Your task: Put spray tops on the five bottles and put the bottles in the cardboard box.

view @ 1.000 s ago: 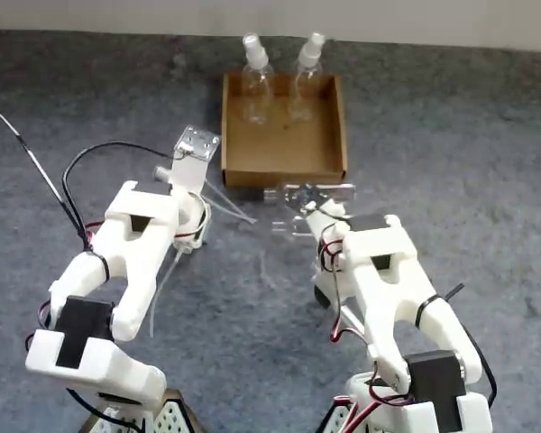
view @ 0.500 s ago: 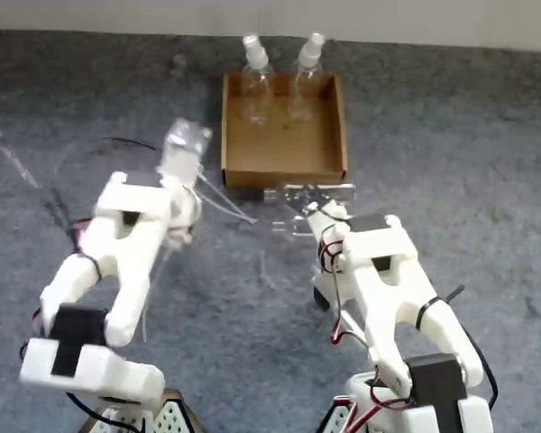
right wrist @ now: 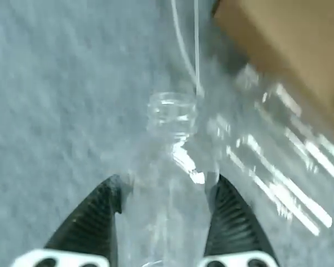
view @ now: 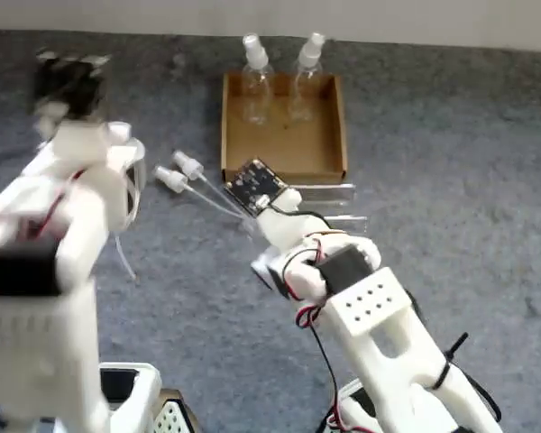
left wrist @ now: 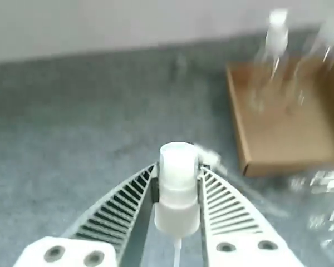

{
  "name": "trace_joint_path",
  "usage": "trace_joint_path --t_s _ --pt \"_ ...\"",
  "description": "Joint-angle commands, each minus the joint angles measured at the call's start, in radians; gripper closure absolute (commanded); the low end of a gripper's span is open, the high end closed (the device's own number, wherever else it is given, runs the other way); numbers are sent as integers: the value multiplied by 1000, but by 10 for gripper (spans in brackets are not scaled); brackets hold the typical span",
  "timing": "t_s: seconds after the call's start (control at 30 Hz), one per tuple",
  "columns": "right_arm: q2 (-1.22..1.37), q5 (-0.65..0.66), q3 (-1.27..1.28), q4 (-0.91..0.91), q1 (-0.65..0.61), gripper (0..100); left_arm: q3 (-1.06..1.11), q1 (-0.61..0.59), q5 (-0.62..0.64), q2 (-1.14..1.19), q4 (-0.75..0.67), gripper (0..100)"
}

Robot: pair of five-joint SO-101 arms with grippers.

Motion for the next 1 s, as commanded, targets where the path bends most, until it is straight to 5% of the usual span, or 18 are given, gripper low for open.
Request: trace_joint_path --t_s 0.0,0.17,0.37,0.57,0.97 --pt "-77 -44 21 -134 -39 995 -30 -8 97 -240 0 997" --pt "-165 0 165 -278 -38 995 131 16 206 -417 -55 997" --pt "-271 -2 361 -444 -53 995 409 93 315 -616 -330 996" --pt "-292 -2 504 -630 -202 995 688 116 376 -820 -585 996" --pt "-302 -2 518 -636 -219 995 944 119 376 -1043 -598 996"
